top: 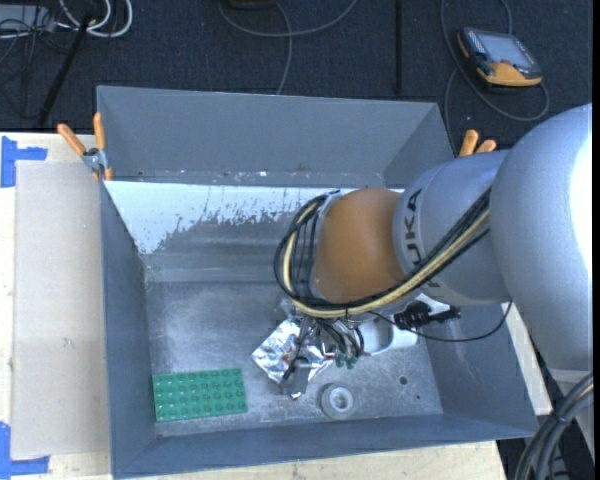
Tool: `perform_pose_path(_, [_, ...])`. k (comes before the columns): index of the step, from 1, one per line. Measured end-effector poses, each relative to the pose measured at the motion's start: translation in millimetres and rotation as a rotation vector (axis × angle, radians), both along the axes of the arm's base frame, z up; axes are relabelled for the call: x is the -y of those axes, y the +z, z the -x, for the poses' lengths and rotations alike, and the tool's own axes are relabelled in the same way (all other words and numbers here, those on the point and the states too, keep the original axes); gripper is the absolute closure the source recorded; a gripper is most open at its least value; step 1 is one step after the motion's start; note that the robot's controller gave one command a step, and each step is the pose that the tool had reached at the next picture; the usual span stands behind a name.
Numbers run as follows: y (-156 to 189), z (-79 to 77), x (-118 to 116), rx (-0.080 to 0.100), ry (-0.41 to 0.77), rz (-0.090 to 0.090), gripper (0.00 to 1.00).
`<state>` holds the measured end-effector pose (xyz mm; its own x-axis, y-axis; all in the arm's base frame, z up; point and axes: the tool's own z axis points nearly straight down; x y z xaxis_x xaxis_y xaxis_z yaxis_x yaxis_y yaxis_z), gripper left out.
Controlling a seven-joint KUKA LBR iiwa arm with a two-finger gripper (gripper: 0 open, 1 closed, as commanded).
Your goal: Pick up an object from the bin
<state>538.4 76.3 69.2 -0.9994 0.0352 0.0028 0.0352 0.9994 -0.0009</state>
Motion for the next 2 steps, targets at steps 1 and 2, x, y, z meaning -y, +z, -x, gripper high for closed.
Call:
perform_pose_path(1, [0.4,-0.2,-1.0,0.001,-0.002,-0.001,1.0])
perform_pose_path(2, [142.8,23.8,2.9,0.01,0.023,-0.001,1.0])
